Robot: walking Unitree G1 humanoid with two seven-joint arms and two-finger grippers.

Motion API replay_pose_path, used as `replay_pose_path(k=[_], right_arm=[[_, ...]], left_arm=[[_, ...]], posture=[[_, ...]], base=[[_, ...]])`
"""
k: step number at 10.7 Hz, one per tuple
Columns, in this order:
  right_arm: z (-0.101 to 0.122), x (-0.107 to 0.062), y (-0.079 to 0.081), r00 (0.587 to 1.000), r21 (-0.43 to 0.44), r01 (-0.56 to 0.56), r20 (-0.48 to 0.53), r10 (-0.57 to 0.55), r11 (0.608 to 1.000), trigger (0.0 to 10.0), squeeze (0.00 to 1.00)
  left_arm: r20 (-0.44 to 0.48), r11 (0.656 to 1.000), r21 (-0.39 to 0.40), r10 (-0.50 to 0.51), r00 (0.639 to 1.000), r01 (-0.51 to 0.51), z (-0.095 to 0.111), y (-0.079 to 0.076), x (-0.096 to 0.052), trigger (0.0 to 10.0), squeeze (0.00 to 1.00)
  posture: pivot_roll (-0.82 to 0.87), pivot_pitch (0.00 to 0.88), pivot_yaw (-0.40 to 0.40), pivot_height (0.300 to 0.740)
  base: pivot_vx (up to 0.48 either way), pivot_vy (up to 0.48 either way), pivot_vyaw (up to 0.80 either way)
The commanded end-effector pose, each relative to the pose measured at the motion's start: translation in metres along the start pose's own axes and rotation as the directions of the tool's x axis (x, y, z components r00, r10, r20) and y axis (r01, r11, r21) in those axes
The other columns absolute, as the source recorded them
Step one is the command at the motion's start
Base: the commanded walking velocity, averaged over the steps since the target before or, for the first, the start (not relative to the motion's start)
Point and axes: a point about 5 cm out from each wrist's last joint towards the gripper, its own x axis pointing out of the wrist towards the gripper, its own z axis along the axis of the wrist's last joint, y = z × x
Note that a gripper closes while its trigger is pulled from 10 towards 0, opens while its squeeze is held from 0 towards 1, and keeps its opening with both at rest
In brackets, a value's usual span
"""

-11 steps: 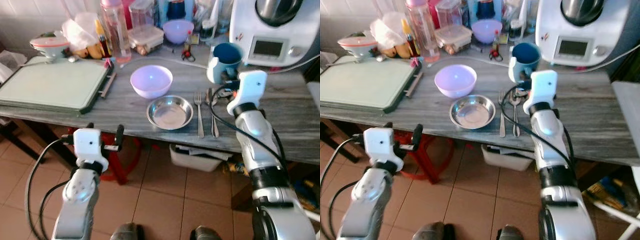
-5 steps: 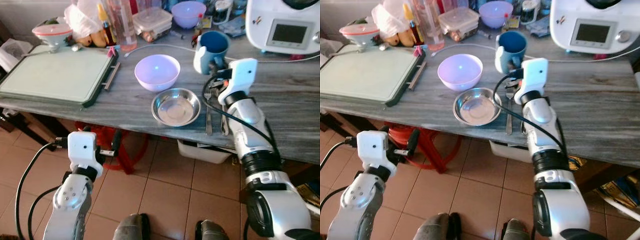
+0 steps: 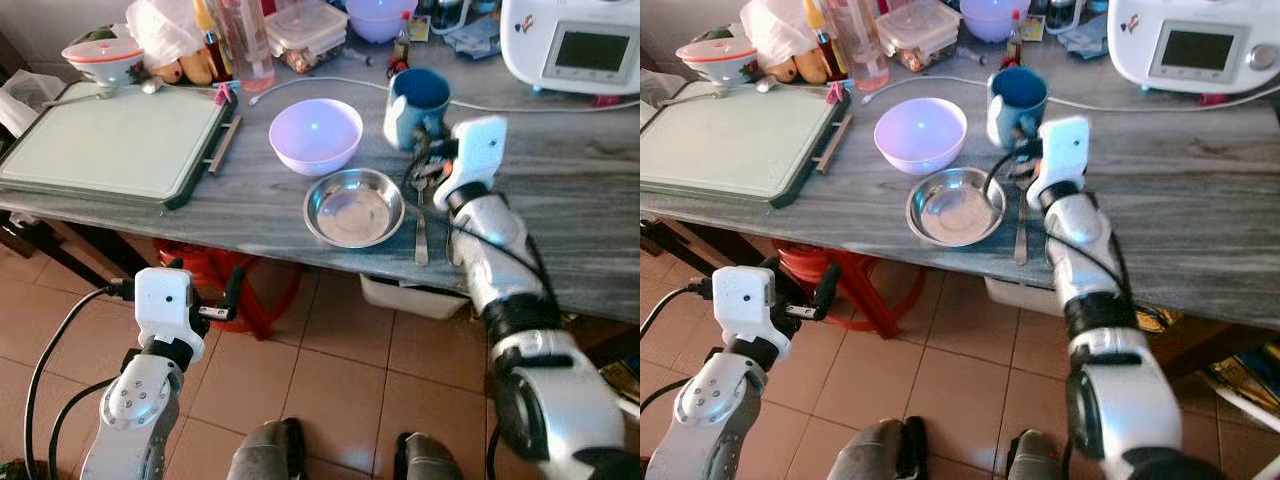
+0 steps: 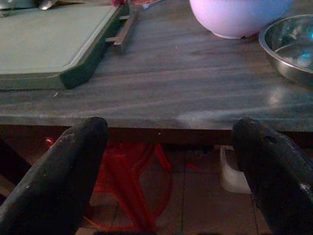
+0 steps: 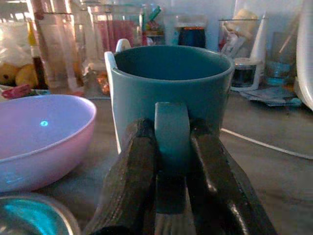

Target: Setting the table

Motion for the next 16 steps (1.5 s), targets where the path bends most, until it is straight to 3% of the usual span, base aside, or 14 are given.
replay_pose_path(k=[1, 4, 12, 13, 14, 16], right_arm=[[0.008, 0.007, 0.005, 0.999, 0.001, -0.027, 0.035, 0.027, 1.0, 10.0, 0.0], [0.006, 0.01, 0.015, 0.994, 0.024, -0.105, 0.034, 0.104, 0.994, 10.0, 0.0], [-0.005, 0.009, 0.014, 0.988, 0.007, -0.155, -0.021, 0.155, 0.988, 10.0, 0.0], [-0.009, 0.007, 0.018, 0.985, 0.008, -0.172, -0.023, 0.173, 0.985, 10.0, 0.26], [-0.01, 0.006, 0.02, 0.984, 0.011, -0.176, -0.018, 0.176, 0.984, 10.0, 1.0], [-0.011, 0.001, 0.02, 0.984, -0.018, -0.179, -0.006, 0.179, 0.984, 10.0, 1.0]], left_arm=[[-0.015, 1.0, 0.01, -0.005, 1.0, 0.005, 0.0, 0.002, -0.003, 10.0, 0.0], [-0.019, 1.0, 0.012, -0.001, 1.0, 0.001, 0.001, 0.002, -0.006, 10.0, 0.0], [-0.029, 1.0, 0.016, -0.009, 1.0, 0.009, 0.001, 0.0, -0.007, 10.0, 0.0], [-0.029, 1.0, 0.012, -0.008, 1.0, 0.009, 0.0, -0.002, -0.005, 10.0, 0.0], [-0.026, 1.0, 0.009, -0.011, 1.0, 0.011, -0.001, -0.004, -0.002, 10.0, 0.0], [-0.012, 1.0, -0.012, -0.009, 1.0, 0.009, -0.002, -0.01, 0.003, 10.0, 0.0]], posture=[[0.13, 0.212, 0.141, 0.74], [0.14, 0.219, 0.136, 0.74], [0.15, 0.23, 0.135, 0.74], [0.13, 0.226, 0.127, 0.74], [0.12, 0.221, 0.118, 0.74], [0.1, 0.205, 0.102, 0.74]], base=[[0.0, 0.0, 0.0], [0.0, 0.0, 0.0], [0.0, 0.0, 0.0], [0.0, 0.0, 0.0], [0.0, 0.0, 0.0], [0.0, 0.0, 0.0]])
